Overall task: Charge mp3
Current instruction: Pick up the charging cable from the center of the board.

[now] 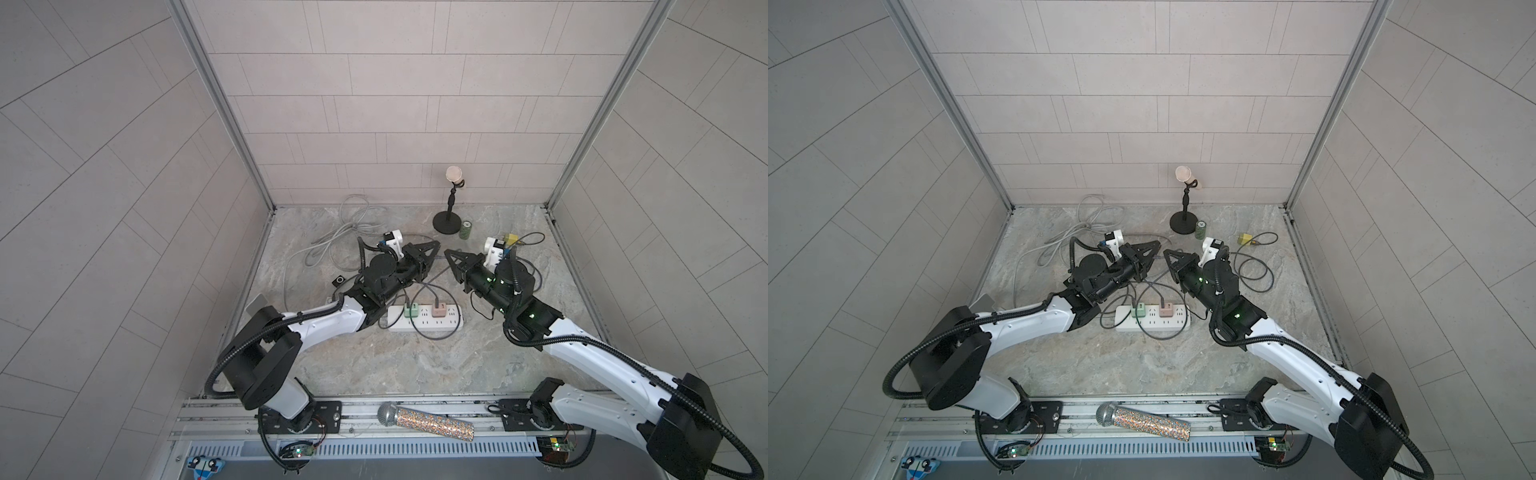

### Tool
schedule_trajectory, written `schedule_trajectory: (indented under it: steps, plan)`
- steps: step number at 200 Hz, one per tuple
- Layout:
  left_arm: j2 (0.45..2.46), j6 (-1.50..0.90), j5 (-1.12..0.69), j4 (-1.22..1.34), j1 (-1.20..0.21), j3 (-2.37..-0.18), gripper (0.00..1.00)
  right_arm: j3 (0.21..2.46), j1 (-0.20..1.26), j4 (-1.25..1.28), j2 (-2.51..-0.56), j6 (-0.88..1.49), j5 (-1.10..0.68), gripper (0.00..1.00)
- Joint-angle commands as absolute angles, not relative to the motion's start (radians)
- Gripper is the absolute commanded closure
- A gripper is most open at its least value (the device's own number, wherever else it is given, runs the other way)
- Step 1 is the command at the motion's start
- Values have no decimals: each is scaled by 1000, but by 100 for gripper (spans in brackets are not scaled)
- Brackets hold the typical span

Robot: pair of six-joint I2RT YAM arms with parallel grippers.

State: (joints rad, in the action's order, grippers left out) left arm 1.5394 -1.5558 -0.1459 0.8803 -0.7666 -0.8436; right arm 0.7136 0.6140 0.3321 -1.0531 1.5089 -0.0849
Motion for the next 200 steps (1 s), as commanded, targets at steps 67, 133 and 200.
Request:
schedule_trajectory:
  steps: [67, 133, 200]
  plan:
    - [1581, -1586, -194, 941, -769, -894, 100, 698, 611, 331, -1018, 1475, -130, 68]
    - [1597, -1586, -210, 952, -775, -915, 100, 694, 604, 351, -1036, 1480, -156, 82]
    - [1606, -1597, -218, 975, -782, -911, 100, 698, 592, 356, -1044, 1480, -161, 87]
